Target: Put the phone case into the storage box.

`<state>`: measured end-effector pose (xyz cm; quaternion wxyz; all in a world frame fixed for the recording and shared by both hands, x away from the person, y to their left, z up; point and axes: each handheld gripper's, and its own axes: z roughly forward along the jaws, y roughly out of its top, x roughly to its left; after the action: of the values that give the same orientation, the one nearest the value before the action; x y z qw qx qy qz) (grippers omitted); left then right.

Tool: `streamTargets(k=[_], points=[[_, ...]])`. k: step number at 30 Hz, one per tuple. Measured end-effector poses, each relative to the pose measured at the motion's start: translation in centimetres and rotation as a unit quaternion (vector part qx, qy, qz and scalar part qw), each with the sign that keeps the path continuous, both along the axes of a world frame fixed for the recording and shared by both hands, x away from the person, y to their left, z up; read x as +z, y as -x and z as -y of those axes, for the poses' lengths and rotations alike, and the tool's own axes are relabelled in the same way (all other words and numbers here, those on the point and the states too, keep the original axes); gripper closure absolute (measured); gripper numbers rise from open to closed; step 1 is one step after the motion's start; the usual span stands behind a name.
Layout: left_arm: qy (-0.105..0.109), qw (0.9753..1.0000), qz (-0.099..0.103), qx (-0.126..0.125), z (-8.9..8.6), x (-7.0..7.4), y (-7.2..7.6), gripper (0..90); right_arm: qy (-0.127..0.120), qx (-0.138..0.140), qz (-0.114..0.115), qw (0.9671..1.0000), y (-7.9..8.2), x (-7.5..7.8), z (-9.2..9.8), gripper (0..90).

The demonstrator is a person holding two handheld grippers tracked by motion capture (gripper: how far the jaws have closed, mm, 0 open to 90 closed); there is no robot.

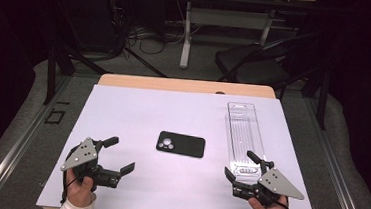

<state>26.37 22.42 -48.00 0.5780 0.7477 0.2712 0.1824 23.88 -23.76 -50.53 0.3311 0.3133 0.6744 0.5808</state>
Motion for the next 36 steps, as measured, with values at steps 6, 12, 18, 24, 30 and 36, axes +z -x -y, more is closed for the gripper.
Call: streamTargets(k=[6, 12, 18, 24, 30, 36], points=[[-0.004, 1.0, -0.004, 0.004, 0.1, 0.1, -0.2, 2.8, -0.004, -0.003, 0.002, 1.0, -0.1, 0.0, 0.2, 13.9], [-0.002, 0.9998, -0.021, 0.002, 0.5, 0.6, -0.7, 2.8, -0.002, -0.002, 0.001, 1.0, -0.2, 0.0, -0.2, 13.9], [-0.011, 0.9988, -0.049, 0.003, 1.5, 0.8, -1.7, 2.8, 0.0, 0.002, 0.001, 1.0, -0.3, 0.2, -0.5, 13.9], [-0.019, 0.9977, -0.066, 0.002, 2.0, 1.3, -2.8, 2.8, 0.009, 0.006, -0.005, 0.9999, -0.3, 0.0, -0.8, 13.9], [-0.028, 0.9963, -0.081, 0.005, 2.4, 2.0, -4.3, 2.2, 0.01, 0.003, -0.008, 0.9999, -0.4, 0.0, -0.7, 13.9], [-0.034, 0.9947, -0.097, 0.006, 3.0, 2.8, -6.1, 0.5, 0.011, 0.002, -0.012, 0.9999, -0.4, -0.2, -0.6, 13.9]])
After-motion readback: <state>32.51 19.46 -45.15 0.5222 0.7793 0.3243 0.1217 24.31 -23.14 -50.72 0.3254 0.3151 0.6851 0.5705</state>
